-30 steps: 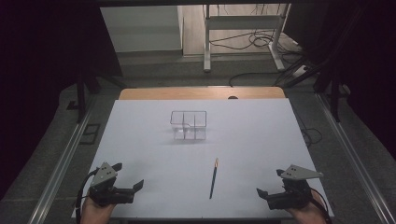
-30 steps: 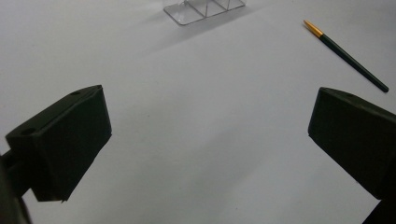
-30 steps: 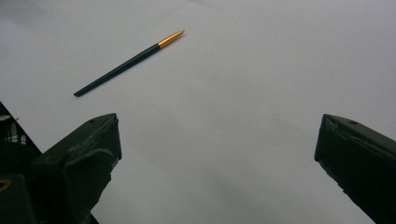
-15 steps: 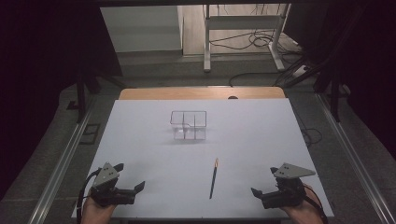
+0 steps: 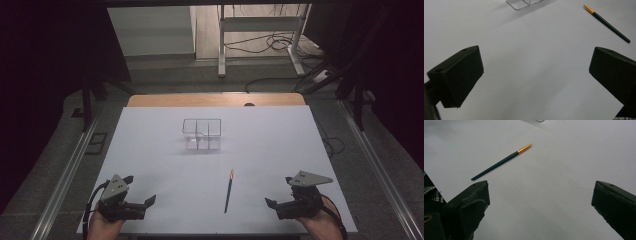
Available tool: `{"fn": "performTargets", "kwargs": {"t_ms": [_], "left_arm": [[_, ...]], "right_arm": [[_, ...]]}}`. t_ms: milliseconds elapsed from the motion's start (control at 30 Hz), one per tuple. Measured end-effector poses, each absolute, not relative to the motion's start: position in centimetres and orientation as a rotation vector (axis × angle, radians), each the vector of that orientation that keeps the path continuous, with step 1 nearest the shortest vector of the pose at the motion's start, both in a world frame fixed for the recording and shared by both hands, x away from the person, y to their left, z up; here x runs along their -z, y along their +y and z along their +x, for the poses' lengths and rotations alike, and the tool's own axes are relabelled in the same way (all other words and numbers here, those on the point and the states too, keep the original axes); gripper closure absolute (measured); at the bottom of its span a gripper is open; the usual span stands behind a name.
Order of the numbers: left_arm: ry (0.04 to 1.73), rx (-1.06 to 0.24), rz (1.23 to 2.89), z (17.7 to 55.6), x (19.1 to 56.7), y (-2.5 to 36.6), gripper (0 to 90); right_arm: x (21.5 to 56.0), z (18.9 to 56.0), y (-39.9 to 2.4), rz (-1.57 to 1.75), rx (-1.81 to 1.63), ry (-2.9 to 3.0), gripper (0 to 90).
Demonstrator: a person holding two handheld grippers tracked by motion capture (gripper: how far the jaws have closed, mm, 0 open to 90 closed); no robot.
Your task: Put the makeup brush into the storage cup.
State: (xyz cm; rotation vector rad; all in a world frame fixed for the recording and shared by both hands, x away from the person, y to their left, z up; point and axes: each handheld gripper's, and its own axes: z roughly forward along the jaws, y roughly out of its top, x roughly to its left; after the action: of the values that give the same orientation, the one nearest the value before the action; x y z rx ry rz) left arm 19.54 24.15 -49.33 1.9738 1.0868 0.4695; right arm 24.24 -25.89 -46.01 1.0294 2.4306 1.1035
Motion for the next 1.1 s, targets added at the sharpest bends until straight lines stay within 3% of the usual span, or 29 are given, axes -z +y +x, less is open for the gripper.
{"fn": "performTargets", "kwargs": {"t_ms": [1100], "left_arm": [[1.077,-0.482,1.999,19.5,49.4,23.8,0.2]], "right_arm": [[45.7,25.5,-22.6,0.985,-1.041,2.508,1.8]]}}
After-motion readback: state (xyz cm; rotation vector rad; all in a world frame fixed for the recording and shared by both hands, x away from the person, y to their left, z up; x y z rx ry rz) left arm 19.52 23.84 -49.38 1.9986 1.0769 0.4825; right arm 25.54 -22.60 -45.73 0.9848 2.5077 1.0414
